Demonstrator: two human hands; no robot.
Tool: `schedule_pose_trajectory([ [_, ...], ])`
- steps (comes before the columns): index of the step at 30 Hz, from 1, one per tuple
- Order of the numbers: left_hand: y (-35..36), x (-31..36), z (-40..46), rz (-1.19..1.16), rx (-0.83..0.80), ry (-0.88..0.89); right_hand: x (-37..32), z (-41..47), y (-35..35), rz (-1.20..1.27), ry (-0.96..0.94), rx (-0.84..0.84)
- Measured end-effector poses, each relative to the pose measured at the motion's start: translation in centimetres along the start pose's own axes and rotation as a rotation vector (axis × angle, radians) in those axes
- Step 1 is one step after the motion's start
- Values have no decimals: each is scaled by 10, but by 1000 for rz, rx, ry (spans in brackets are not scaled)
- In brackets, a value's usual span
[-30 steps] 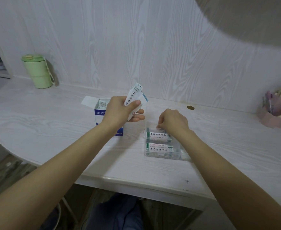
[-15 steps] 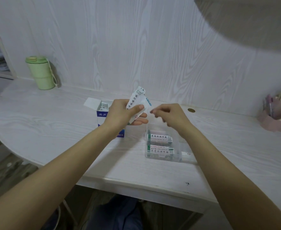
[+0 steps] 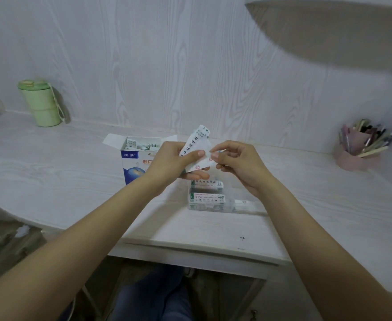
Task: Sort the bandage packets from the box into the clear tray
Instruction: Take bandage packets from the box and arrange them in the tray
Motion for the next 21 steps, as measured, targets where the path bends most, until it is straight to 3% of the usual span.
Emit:
schedule_pose_trajectory([
  [10,28,-6,-18,51,119,43,26,-30,-88,-105,114,328],
  [14,35,-12,-24,50,123,8,46,-33,-102,-314,166,335],
  [21,38,-11,-26,55,122,5,47,-24,-86,-781,16,206],
])
Point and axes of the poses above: each hand's wrist, its own z-axis towards the middle knuckle, its own y-axis out of the palm, x = y × z, the point moved 4 cm from there along z, towards the middle knuckle, and after that the axes turned 14 degrees about x, right-handed, at the moved point
